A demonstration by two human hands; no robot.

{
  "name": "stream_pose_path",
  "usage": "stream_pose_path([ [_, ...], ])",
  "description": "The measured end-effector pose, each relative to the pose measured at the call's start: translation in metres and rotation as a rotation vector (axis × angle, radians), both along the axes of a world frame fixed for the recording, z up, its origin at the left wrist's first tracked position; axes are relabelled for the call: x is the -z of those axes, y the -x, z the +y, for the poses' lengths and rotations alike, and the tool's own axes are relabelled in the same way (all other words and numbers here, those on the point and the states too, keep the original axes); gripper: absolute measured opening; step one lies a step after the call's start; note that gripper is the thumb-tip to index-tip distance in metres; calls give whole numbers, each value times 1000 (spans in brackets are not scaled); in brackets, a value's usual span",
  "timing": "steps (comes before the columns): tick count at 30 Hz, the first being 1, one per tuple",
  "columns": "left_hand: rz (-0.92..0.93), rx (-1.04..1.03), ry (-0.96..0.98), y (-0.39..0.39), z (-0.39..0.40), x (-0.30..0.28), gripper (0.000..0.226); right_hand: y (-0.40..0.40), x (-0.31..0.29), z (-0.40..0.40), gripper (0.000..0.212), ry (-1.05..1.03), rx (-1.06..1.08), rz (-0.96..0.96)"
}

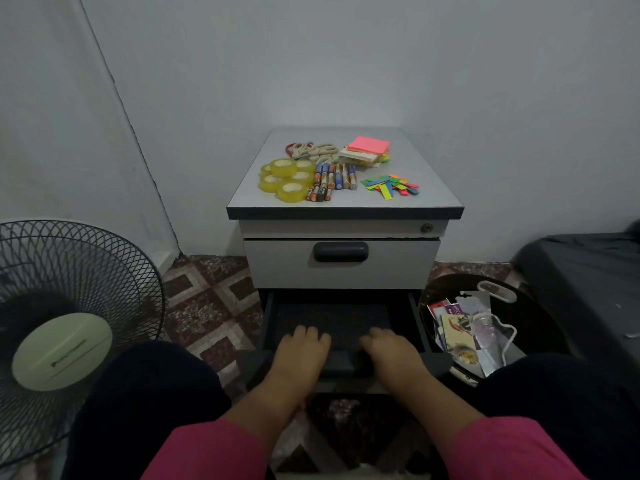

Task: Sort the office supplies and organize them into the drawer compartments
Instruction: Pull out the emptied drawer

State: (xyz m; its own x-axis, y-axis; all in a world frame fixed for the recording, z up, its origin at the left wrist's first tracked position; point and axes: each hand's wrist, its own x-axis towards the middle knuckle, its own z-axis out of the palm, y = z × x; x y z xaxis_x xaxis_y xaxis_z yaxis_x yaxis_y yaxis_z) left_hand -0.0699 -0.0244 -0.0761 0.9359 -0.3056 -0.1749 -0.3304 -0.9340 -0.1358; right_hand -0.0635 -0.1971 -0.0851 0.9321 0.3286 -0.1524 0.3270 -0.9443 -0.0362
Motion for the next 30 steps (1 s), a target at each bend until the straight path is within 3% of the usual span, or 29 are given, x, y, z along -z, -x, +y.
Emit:
stream_pose_path([
  [2, -77, -12, 51, -3, -3, -1, 37, -1, -3, 2, 28, -45, 98, -57],
  [4, -38, -107, 145, -4, -5, 2, 23, -2, -4, 3, 19, -99, 225, -36],
  [7, 214, -364, 373, -10, -4, 15, 31, -5, 0, -1, 18, -157, 410, 141],
  [9, 304, -430, 456, -14, -4, 20, 35, -9, 8, -4, 21, -222, 482, 206],
  [16, 440, -486, 573, -27, -4, 25, 35, -26, 27, 1, 28, -524, 611, 286],
  [23, 523, -535, 634, -36, -17, 8, 40, -41, 26, 7, 30, -1046, 875, 381],
  [27, 479, -525, 710, -54, -19, -16, 38, -46, 23, 10, 37, -1254, 971, 452],
  [30, 441, -506, 852, -69, -19, -32, 53, -48, 17, 12, 34, -1351, 964, 481],
])
